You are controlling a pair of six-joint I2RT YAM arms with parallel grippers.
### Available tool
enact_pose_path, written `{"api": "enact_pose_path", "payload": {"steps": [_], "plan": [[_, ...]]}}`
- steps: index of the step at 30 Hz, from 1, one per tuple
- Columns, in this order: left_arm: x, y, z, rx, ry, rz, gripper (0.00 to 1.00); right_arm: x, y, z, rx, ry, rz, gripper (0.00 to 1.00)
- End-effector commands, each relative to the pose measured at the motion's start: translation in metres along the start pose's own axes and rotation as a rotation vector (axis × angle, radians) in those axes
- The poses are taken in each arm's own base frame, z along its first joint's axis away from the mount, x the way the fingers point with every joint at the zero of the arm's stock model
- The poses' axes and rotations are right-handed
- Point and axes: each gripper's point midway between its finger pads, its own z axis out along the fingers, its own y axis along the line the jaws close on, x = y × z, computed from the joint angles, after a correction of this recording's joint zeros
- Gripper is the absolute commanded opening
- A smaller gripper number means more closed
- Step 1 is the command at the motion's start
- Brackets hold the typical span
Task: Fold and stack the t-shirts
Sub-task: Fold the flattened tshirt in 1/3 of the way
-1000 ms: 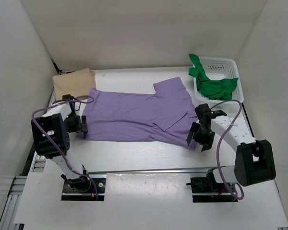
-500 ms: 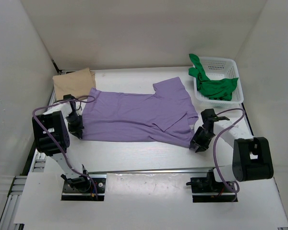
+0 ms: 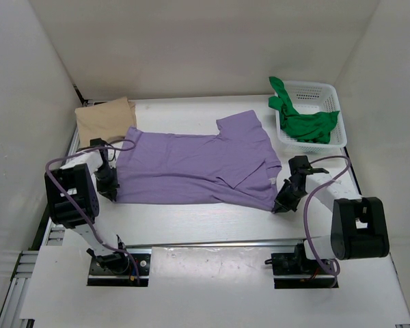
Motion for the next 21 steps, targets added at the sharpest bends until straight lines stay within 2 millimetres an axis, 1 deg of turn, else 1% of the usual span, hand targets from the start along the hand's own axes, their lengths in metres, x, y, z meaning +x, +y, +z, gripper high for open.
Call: {"api": "enact_pose_path", "payload": {"steps": [1,2,3,4,5,6,7,8,10,11,13,14,15,17,20,21], "plan": [[0.007,0.02,-0.006,-0.1,-0.027,-0.009,0.11,-0.003,-0.014,-0.002,0.061,-0.008,0.048,0.0],[0.009,0.026,-0.008,-0.127,-0.029,-0.019,0.11,-0.005,-0.025,-0.009,0.105,-0.024,0.071,0.0],[0.014,0.035,-0.009,-0.177,-0.026,-0.02,0.11,-0.004,-0.03,-0.013,0.124,-0.032,0.101,0.0],[0.011,0.039,-0.016,-0.201,-0.056,-0.025,0.11,-0.007,-0.034,-0.021,0.123,-0.06,0.136,0.0],[0.015,0.046,-0.017,-0.222,-0.054,-0.037,0.11,-0.006,-0.038,-0.025,0.131,-0.067,0.145,0.0],[0.021,0.051,-0.019,-0.251,-0.046,-0.037,0.11,0.0,-0.042,-0.029,0.152,-0.057,0.158,0.0],[0.022,0.052,-0.024,-0.26,-0.066,-0.041,0.11,-0.002,-0.039,-0.035,0.137,-0.077,0.167,0.0],[0.029,0.052,-0.024,-0.26,-0.052,-0.038,0.11,0.002,-0.042,-0.035,0.143,-0.07,0.178,0.0],[0.041,0.053,-0.025,-0.269,-0.027,-0.034,0.11,0.011,-0.039,-0.032,0.116,-0.037,0.192,0.0],[0.048,0.053,-0.022,-0.269,-0.008,-0.03,0.11,0.017,-0.04,-0.03,0.119,-0.014,0.211,0.0],[0.062,0.056,-0.021,-0.29,0.03,-0.022,0.11,0.028,-0.045,-0.024,0.132,0.02,0.23,0.0],[0.07,0.059,-0.018,-0.306,0.055,-0.017,0.11,0.028,-0.045,-0.024,0.132,0.019,0.239,0.0],[0.075,0.06,-0.019,-0.315,0.062,-0.015,0.16,0.032,-0.048,-0.022,0.14,0.029,0.241,0.0],[0.085,0.064,-0.018,-0.335,0.089,-0.018,0.18,0.034,-0.053,-0.024,0.172,0.023,0.264,0.0],[0.095,0.063,-0.022,-0.325,0.111,-0.014,0.2,0.035,-0.064,-0.032,0.219,-0.027,0.322,0.0],[0.099,0.063,-0.024,-0.325,0.12,-0.012,0.22,0.031,-0.067,-0.037,0.226,-0.075,0.334,0.0]]}}
